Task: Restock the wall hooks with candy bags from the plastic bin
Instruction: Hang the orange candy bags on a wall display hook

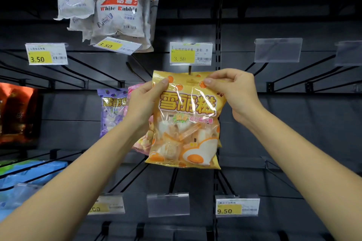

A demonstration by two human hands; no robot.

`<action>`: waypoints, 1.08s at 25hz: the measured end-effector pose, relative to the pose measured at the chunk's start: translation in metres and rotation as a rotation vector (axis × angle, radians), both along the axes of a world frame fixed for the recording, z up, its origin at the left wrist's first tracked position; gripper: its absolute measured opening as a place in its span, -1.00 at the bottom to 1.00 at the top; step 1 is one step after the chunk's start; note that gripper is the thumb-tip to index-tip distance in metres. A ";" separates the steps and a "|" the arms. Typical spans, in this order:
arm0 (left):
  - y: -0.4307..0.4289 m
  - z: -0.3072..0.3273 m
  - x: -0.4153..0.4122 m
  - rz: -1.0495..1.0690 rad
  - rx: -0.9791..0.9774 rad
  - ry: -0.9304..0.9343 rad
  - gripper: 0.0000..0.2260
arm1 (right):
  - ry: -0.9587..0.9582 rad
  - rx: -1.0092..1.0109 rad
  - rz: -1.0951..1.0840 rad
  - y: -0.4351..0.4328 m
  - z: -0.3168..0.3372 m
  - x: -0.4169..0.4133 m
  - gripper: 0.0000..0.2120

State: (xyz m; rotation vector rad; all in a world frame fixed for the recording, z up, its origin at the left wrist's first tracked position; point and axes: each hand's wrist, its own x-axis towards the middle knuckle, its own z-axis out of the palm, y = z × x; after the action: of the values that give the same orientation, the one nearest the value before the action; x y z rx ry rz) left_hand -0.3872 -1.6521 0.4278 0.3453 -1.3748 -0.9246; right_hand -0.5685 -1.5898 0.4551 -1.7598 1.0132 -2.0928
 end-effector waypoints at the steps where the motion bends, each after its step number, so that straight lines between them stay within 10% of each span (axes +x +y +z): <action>1: 0.000 0.004 -0.001 0.015 -0.020 0.014 -0.86 | -0.024 -0.013 0.003 0.000 0.004 0.001 -0.85; 21: -0.008 0.024 -0.009 0.145 -0.049 0.075 -0.80 | -0.145 -0.020 0.126 -0.023 0.023 0.002 -0.83; 27: -0.015 0.009 -0.012 0.288 -0.079 0.022 -0.83 | -0.006 -0.127 -0.191 -0.033 0.000 -0.001 -0.73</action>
State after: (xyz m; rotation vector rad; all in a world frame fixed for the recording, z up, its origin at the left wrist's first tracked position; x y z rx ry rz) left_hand -0.3996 -1.6671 0.4370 0.4580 -1.2972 -0.6333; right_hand -0.5692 -1.6226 0.4554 -1.7757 1.1099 -2.3234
